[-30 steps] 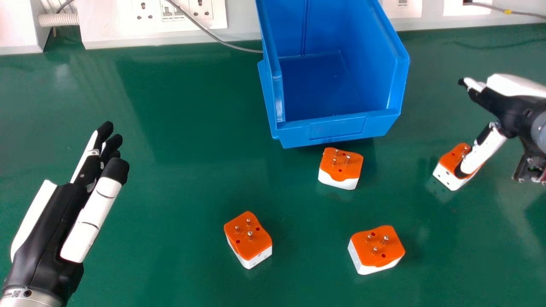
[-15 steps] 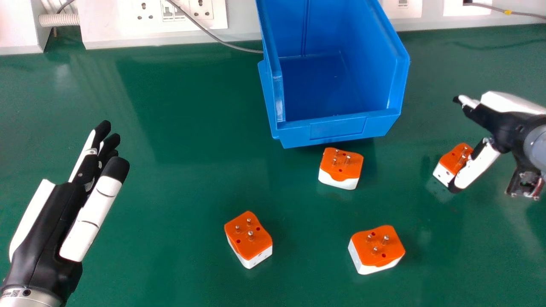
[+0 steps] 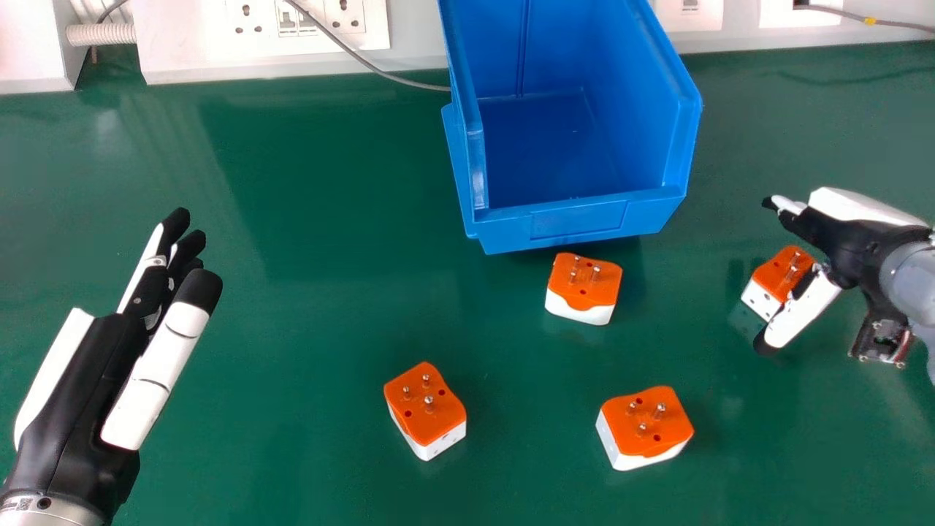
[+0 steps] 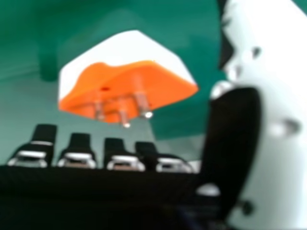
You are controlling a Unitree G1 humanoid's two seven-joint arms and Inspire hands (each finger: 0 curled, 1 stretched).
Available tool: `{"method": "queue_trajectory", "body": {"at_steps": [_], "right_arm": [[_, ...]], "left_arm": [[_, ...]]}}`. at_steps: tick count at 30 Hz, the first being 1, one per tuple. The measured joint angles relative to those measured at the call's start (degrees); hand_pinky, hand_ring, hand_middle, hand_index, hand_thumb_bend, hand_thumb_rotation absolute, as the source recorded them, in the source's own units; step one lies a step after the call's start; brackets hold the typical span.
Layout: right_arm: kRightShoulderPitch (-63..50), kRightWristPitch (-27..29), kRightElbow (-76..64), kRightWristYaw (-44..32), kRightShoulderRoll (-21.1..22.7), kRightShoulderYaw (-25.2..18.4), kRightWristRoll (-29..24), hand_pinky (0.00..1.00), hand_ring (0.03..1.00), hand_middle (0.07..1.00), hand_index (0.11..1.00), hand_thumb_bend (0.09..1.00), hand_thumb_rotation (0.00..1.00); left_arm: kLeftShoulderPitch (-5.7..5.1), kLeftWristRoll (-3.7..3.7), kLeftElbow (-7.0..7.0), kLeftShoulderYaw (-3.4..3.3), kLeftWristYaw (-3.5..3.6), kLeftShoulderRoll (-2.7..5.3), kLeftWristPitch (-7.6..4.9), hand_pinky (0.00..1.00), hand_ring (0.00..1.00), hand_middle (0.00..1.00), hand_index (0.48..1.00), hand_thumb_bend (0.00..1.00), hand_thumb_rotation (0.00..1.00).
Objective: Pick all objects and put in blue box
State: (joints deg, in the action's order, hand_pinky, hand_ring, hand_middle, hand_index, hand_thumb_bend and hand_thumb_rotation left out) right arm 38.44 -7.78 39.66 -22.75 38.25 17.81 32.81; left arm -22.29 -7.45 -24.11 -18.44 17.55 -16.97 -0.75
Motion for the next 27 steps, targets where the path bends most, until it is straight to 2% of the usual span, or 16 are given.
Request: {"method": "queue_trajectory", "body": {"at_steps": [18, 19, 22, 23, 24, 25, 27], "right_arm": [[-0.4, -0.1, 0.9, 1.9, -0.5, 0.9, 0.8, 0.9, 0.966, 0.987, 0.956, 0.701, 0.01], [-0.4, -0.2, 0.9, 2.0, -0.5, 0.9, 0.8, 0.79, 0.845, 0.887, 0.953, 0.672, 0.01], [-0.4, -0.1, 1.2, 2.4, -0.7, 0.9, 0.8, 0.79, 0.845, 0.887, 0.953, 0.672, 0.01], [-0.4, -0.1, 1.4, 2.4, -0.8, 0.9, 0.8, 0.65, 0.704, 0.804, 0.947, 0.649, 0.01], [-0.4, -0.1, 1.6, 2.5, -0.9, 0.9, 0.8, 0.65, 0.704, 0.804, 0.947, 0.649, 0.01], [-0.4, -0.1, 1.9, 2.9, -1.0, 0.9, 0.8, 0.54, 0.593, 0.737, 0.941, 0.63, 0.0], [-0.3, -0.1, 2.2, 3.7, -1.0, 0.8, 0.8, 0.38, 0.432, 0.64, 0.932, 0.602, 0.0]], "left_arm": [[-0.52, -0.04, -0.14, -0.29, 0.0, 0.0, -0.02, 0.94, 0.98, 0.98, 1.0, 0.74, 0.94], [-0.6, -0.04, -0.14, -0.29, 0.01, 0.0, -0.02, 0.94, 0.98, 0.98, 1.0, 0.74, 0.94], [-0.73, -0.09, -0.44, -0.3, 0.02, -0.01, 0.02, 0.94, 0.98, 0.98, 1.0, 0.74, 0.94], [-0.76, -0.23, -0.64, -0.31, 0.02, -0.01, 0.02, 0.94, 0.98, 0.98, 1.0, 0.74, 0.94], [-0.8, -0.4, -0.85, -0.33, 0.02, -0.04, 0.02, 0.94, 0.98, 0.98, 1.0, 0.74, 0.94], [-0.82, -0.44, -1.0, -0.33, 0.02, -0.06, 0.03, 0.94, 0.98, 0.98, 1.0, 0.74, 0.94], [-0.93, -0.47, -1.14, -0.41, 0.02, -0.1, 0.03, 0.94, 0.98, 0.98, 1.0, 0.74, 0.94]]}}
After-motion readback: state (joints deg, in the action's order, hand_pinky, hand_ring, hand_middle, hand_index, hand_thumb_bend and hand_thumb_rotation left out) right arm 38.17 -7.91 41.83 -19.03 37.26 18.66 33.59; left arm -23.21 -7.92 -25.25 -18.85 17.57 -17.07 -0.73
